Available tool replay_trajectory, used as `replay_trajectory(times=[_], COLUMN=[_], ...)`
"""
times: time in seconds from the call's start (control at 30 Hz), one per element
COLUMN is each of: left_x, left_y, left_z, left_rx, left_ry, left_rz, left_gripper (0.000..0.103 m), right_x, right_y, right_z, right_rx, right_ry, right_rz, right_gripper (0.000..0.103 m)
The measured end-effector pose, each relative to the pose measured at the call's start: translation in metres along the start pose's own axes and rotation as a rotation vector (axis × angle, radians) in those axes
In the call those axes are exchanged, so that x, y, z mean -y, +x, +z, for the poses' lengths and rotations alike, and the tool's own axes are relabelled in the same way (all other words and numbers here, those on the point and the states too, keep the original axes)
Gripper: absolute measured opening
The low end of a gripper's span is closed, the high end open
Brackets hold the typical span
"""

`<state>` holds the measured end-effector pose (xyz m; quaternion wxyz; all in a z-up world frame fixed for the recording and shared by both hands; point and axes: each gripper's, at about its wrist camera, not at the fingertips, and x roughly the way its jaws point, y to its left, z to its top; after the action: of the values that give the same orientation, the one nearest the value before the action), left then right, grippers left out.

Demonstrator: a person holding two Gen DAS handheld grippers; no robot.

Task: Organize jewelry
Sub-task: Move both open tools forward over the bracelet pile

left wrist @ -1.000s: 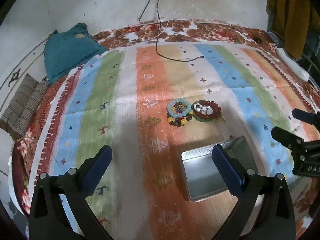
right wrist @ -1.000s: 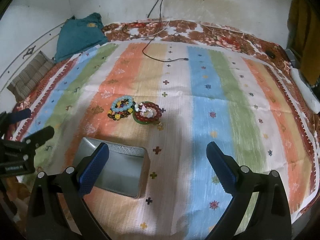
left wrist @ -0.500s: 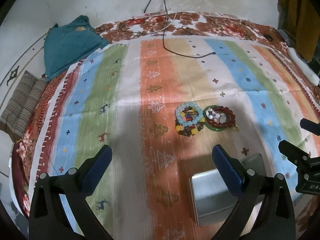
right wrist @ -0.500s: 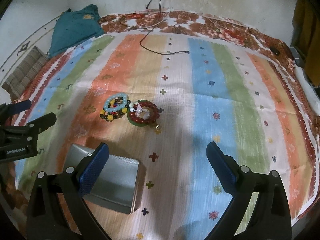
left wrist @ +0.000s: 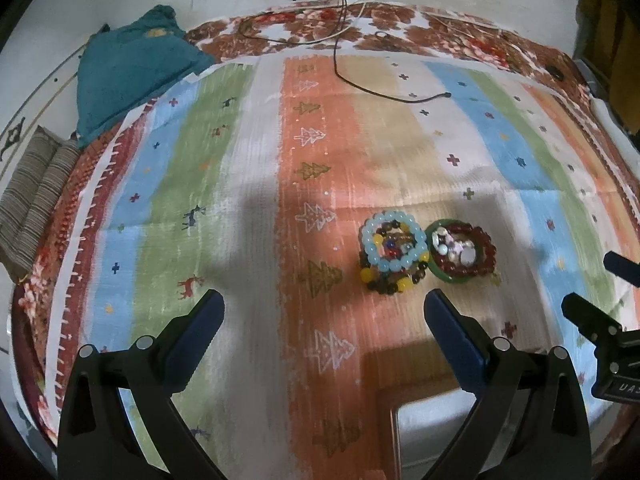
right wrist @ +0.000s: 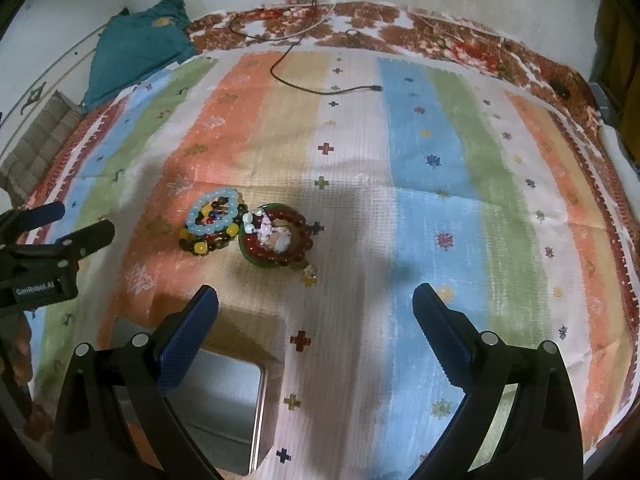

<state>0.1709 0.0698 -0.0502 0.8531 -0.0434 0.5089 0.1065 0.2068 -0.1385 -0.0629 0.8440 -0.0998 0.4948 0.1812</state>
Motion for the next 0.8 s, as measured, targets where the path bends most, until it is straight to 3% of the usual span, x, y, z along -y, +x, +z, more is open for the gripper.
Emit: replay_trajectory(times=[0.63, 0.8], left_x=[0.004, 0.001], left_y=[0.054, 0.071], left_z=[0.022, 0.025], left_rx=[-0.056, -0.083], left_ry=[0.031, 0.022], left_rz=[0.006, -0.004], left_gripper=[0.097, 0.091], right_x=[0.009, 0.007], right_y=[0.055, 0.065], right_z=[0.021, 0.025], right_rx=[-0.085, -0.101], right_ry=[0.026, 0.014], right_rz=[-0.001, 0.001], right_gripper=[0.099, 0.098])
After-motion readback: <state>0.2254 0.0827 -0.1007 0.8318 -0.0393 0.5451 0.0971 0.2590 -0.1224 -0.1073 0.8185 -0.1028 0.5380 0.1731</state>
